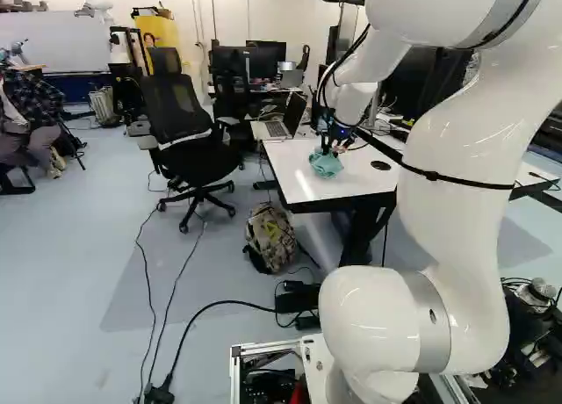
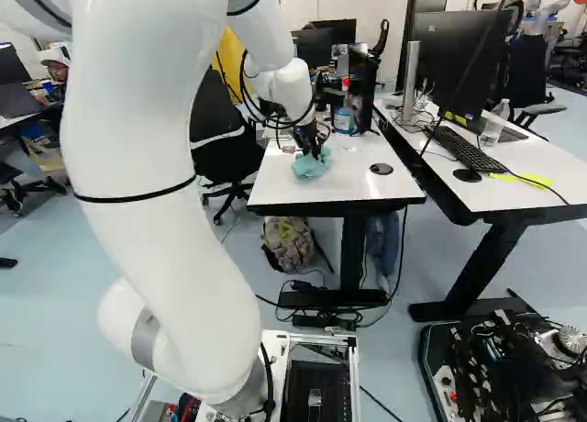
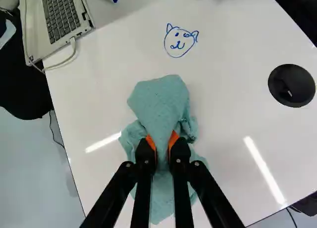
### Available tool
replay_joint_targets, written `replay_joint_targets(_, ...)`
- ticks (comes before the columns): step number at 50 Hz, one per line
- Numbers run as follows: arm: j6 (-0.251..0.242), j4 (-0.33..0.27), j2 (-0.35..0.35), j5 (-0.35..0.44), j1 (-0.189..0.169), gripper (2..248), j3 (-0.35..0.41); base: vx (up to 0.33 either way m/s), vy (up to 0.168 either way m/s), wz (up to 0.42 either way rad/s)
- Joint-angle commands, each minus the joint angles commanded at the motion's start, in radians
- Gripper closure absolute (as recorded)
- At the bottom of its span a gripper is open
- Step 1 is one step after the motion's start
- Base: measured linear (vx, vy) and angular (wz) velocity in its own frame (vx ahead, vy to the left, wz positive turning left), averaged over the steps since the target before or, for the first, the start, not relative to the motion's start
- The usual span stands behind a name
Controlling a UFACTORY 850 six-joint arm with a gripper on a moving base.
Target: Clean the table with the green towel
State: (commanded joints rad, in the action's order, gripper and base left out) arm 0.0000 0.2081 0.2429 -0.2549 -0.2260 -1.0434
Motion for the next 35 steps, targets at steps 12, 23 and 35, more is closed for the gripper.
replay_joint_targets(12, 0.0, 0.0, 0.021, 0.0, -0.012, 204, -0.049, 0.0, 0.0, 0.0)
replay_joint_targets(23, 0.0, 0.0, 0.072, 0.0, -0.022, 204, -0.111, 0.0, 0.0, 0.0)
replay_joint_targets(35, 0.0, 0.0, 0.13, 0.0, -0.033, 204, -0.181, 0.0, 0.0, 0.0)
